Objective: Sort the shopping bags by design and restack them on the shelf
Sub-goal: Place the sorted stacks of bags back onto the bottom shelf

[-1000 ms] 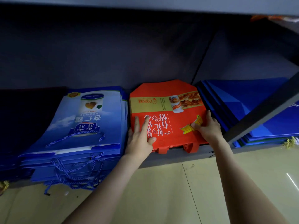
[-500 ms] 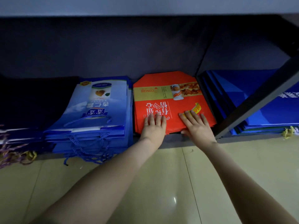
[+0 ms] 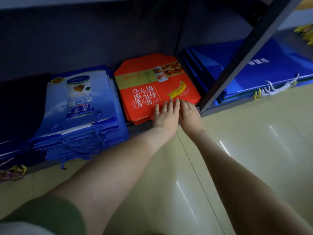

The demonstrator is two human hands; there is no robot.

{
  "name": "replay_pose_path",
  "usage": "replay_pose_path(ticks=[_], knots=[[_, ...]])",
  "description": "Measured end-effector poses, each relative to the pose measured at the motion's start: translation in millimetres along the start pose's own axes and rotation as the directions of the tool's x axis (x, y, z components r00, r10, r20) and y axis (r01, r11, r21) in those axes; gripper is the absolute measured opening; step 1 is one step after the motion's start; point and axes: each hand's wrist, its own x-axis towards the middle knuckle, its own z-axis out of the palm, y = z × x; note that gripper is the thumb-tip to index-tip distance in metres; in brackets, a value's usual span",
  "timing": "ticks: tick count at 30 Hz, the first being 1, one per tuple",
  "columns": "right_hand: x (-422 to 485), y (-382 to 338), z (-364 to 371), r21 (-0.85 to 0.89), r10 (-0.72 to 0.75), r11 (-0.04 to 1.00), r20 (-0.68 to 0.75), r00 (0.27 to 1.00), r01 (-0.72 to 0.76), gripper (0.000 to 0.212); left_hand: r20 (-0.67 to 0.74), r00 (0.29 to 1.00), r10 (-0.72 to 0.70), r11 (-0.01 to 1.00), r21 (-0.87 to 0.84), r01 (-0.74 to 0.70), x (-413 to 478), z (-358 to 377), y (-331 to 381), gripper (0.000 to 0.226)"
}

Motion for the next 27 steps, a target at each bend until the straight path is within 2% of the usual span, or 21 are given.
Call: replay_pose_path(ticks=[8,16,19,27], knots=[[-45,-27,-57,0.056,0.238,0.966,0.193,0.952,-0.253,0.041,0.001,1.000,0.013,0.997,-0.073,-0.013,-35,-38,31,0.053],[-97,-55,-176,0.155,0.423,0.870,0.252,0.870,-0.468,0.036,0.190,0.982,0.024,0.995,-0.098,-0.005,-104,-127,79,0.054],[-115,-60,-221,0.164,0.460,0.835,0.315,0.830,-0.525,0.045,0.241,0.970,0.036,0.990,-0.141,-0.001,-130,-165,102,0.053],[-153,-66,-343,0.134,0.488,0.798,0.430,0.760,-0.588,0.045,0.297,0.954,0.045,0.992,-0.128,-0.007,-184,-246,181,0.053]])
